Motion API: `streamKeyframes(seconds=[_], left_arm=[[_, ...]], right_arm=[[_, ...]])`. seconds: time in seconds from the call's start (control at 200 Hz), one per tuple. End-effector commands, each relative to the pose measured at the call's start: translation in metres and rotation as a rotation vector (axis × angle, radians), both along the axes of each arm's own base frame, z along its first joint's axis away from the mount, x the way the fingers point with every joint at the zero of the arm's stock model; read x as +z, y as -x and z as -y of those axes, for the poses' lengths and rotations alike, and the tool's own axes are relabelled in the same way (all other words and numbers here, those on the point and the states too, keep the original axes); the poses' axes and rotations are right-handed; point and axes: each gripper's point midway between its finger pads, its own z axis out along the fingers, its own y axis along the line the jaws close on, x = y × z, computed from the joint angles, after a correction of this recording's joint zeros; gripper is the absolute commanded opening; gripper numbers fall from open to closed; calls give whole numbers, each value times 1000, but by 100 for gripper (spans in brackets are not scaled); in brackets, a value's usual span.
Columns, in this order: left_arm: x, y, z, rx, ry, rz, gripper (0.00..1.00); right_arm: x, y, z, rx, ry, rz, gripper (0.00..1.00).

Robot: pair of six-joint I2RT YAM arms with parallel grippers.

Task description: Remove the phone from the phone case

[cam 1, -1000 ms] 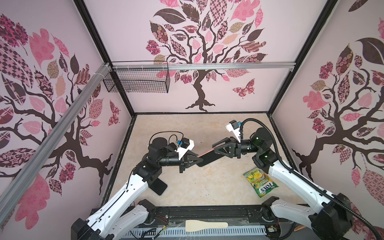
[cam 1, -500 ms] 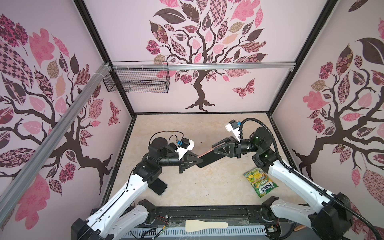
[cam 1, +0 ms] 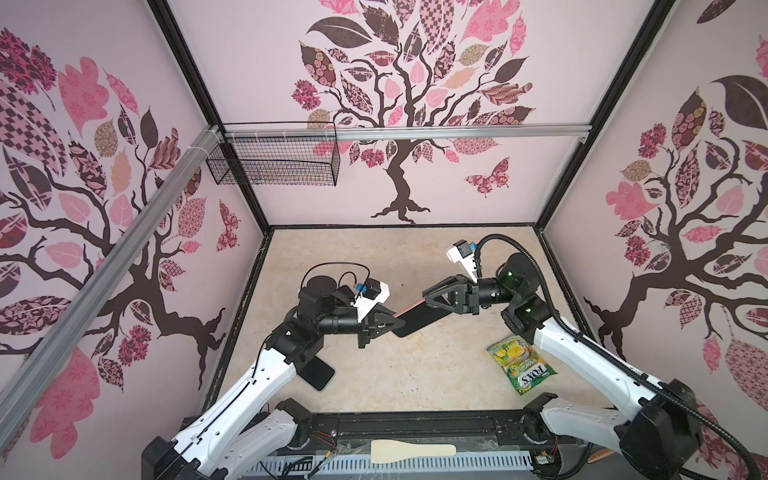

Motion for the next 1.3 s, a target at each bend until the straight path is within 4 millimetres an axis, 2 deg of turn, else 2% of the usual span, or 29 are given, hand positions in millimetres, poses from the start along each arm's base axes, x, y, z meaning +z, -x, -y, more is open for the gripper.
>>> streamKeyframes(seconds=[0.0, 0.29, 0.555, 0.635, 0.685, 0.855, 0.91, 1.09, 1.295], left_arm=[[33, -5, 1, 26, 31, 239, 0], [40, -13, -3, 86, 22, 305, 0], [50, -18, -7, 141, 29, 355, 0], [49, -19, -7, 141, 28, 344, 0], [45, -19, -6, 138, 28, 329, 0], [37, -18, -8, 160, 59, 269, 0], [37, -19, -10, 181, 85, 248, 0], [42, -17, -12, 211, 186, 169, 0], [74, -4, -12, 197, 388, 109, 0]], right_arm=[[-3, -20, -7, -84, 23, -156, 29], [-20, -27, -9, -111, 55, -223, 27], [-26, -31, -10, -128, 67, -249, 23], [-22, -30, -9, -127, 54, -235, 24], [-14, -29, -8, -132, 37, -207, 29], [29, -19, 4, -185, -53, 4, 62], [40, -13, 9, -209, -82, 78, 68], [54, -5, 28, -334, -123, 252, 76], [57, 5, 36, -347, -178, 328, 76]])
